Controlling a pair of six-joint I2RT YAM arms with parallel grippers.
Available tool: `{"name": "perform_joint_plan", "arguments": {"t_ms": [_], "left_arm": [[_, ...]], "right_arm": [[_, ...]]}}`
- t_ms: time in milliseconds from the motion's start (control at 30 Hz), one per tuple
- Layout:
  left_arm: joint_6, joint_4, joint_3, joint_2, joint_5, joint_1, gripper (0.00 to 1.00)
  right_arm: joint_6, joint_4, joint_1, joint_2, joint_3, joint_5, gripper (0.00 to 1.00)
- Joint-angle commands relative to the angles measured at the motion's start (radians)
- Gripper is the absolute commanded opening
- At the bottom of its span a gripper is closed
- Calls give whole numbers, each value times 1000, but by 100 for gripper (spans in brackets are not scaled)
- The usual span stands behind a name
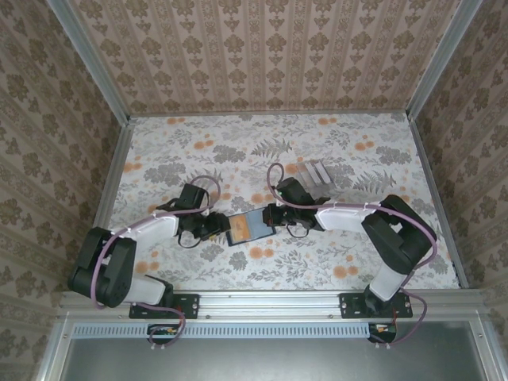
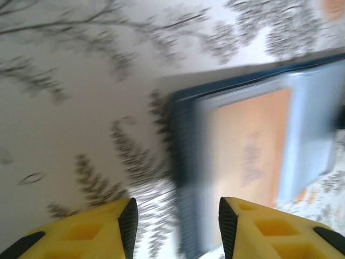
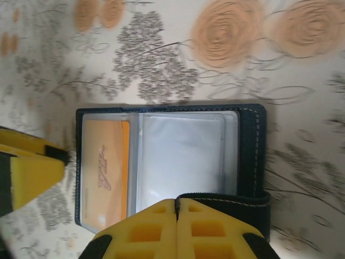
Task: Put the credit cards into the card holder
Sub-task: Pick up the button from the card holder, then close the card holder at the bottom-center of the table.
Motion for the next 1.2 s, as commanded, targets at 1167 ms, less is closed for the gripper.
{"name": "perform_joint_plan", "arguments": {"t_ms": [1167], "left_arm": [[-4, 54, -25, -23, 86, 87, 57]], "right_arm": [[193, 261, 64, 140, 27, -161, 0]]}}
